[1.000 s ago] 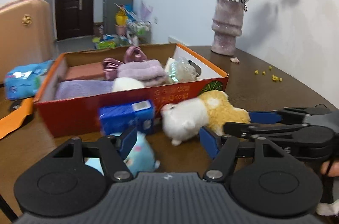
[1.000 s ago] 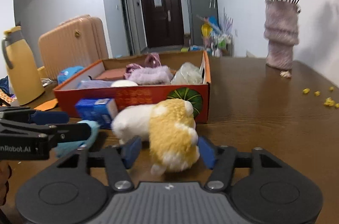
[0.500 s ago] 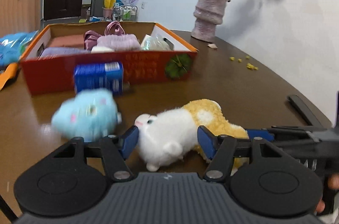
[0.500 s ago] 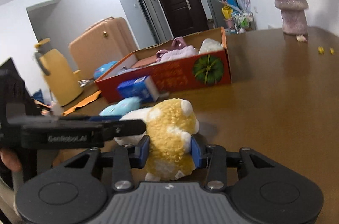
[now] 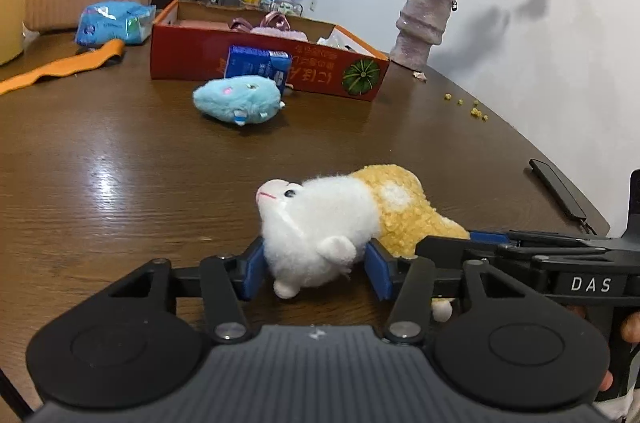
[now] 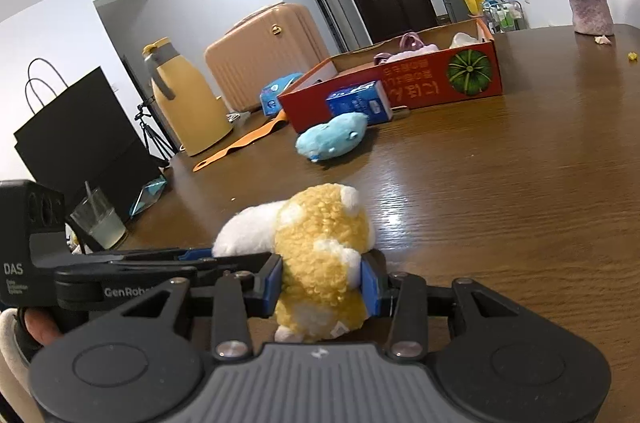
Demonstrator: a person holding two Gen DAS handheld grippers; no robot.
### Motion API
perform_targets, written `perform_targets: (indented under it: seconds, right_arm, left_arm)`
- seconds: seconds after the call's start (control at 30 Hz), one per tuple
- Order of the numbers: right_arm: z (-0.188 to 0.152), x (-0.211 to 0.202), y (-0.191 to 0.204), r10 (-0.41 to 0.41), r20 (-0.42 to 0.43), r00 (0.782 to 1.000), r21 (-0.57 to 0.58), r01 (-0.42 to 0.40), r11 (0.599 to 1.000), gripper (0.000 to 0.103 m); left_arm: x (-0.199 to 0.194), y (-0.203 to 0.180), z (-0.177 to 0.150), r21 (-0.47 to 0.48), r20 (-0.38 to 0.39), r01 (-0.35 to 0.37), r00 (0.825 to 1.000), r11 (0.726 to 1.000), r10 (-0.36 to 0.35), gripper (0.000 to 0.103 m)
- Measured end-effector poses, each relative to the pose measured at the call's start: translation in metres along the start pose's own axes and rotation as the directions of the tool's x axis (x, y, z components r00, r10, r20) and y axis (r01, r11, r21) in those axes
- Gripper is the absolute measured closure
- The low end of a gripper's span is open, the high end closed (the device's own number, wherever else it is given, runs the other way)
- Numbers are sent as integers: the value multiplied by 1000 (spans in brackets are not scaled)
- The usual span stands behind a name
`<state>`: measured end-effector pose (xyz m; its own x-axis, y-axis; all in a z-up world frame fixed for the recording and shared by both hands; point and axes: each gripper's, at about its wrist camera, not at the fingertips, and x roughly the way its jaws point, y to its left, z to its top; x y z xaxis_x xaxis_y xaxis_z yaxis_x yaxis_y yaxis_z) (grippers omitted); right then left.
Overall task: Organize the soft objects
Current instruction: 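Carry the white-and-yellow plush into the box and open both grippers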
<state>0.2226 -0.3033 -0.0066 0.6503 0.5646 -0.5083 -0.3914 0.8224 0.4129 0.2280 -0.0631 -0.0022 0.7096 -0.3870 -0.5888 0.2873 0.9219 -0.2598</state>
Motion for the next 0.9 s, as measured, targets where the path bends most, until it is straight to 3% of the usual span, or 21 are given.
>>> perform_targets:
  seconds: [0.23, 0.37, 0.5, 0.7, 0.77, 0.9]
  right_arm:
    - [-3, -6, 7, -24, 11, 1000, -6, 24, 1000, 64]
    - [12, -8, 3, -41, 43, 998, -20, 42, 999, 64]
    - [67, -1, -11, -47, 92, 995, -76, 54, 996, 64]
    - [190, 45, -57, -55, 110, 992, -46, 61, 997, 64]
    - [224, 68, -73, -93, 96, 991, -38, 97, 995, 64]
    - [270, 124, -113, -176, -32, 984, -6, 176, 984, 64]
  left_arm:
    - [-1, -3, 0, 10, 13, 14, 1000, 1000, -14, 51]
    - [8, -6, 27, 54, 54, 32, 998, 998, -35, 51]
    - [34, -4, 83, 74, 108, 63, 992, 995, -71, 52]
    - [104, 4, 195, 61, 121, 70, 990, 996, -77, 52]
    - [141, 12, 226, 48, 79, 78, 994, 996, -81, 52]
    - [222, 35, 260, -42, -82, 86, 993, 995, -90, 54]
